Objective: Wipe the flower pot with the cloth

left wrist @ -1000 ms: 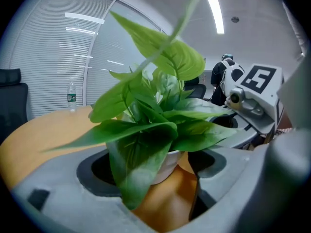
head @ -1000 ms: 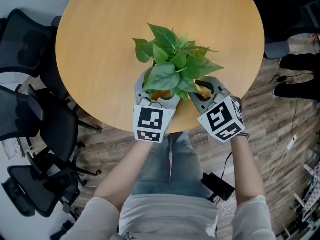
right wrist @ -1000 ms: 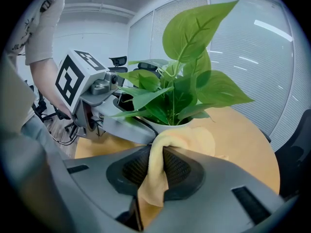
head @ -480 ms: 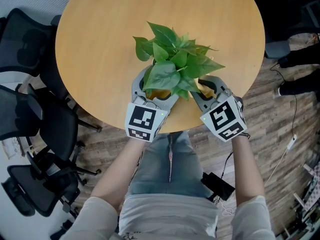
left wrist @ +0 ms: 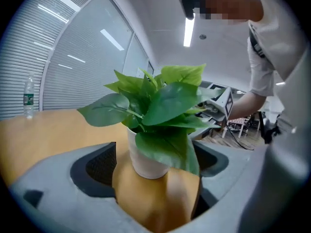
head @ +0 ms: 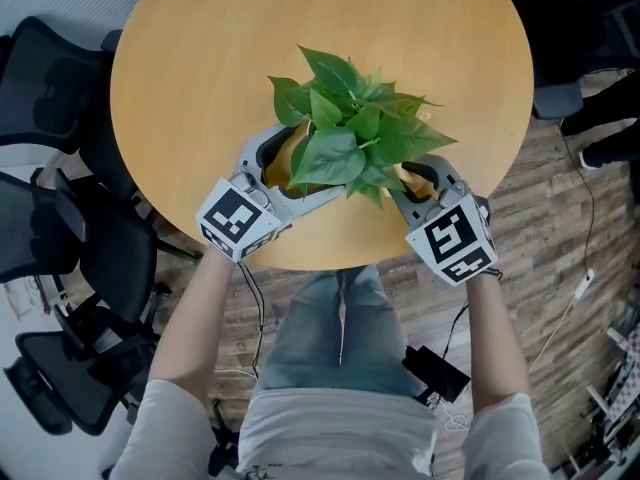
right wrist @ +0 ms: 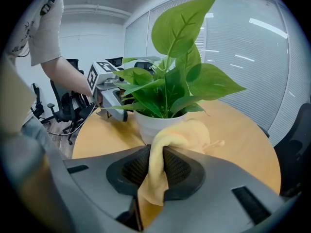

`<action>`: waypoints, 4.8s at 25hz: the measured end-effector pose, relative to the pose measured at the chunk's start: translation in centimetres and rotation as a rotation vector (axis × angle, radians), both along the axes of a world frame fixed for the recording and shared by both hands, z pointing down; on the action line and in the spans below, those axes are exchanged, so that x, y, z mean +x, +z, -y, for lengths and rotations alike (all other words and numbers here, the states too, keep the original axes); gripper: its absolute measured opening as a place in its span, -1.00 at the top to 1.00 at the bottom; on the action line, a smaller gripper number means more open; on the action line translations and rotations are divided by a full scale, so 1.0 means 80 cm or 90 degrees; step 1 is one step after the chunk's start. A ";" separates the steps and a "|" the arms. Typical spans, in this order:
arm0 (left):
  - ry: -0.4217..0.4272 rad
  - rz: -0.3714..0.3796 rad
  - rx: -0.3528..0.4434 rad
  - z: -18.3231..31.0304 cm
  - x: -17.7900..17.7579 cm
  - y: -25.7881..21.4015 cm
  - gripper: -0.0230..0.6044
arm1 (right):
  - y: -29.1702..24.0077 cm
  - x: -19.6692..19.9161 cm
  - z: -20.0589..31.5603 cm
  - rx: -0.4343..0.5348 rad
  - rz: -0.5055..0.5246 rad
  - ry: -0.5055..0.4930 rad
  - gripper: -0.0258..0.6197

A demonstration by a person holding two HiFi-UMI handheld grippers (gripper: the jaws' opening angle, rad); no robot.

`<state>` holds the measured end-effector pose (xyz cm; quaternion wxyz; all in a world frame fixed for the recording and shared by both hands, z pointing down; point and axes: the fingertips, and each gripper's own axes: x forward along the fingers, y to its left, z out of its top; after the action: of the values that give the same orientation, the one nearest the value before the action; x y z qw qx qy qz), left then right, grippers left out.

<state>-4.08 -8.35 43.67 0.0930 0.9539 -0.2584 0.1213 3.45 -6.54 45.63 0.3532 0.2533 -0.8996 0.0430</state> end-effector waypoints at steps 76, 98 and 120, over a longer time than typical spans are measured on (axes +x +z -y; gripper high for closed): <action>-0.080 -0.039 -0.020 0.016 0.043 -0.016 -0.53 | -0.006 0.012 0.027 0.014 -0.060 0.009 0.73; -0.189 -0.028 -0.033 0.015 0.052 -0.014 -0.53 | -0.003 0.015 0.009 0.004 -0.049 0.011 0.73; -0.324 -0.016 -0.046 0.014 0.055 -0.011 -0.53 | -0.004 0.008 -0.012 0.003 -0.033 -0.003 0.73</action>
<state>0.33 -9.51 42.77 0.1577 0.8555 -0.4847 0.0908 4.08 -5.61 45.31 0.3759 0.2533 -0.8907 0.0336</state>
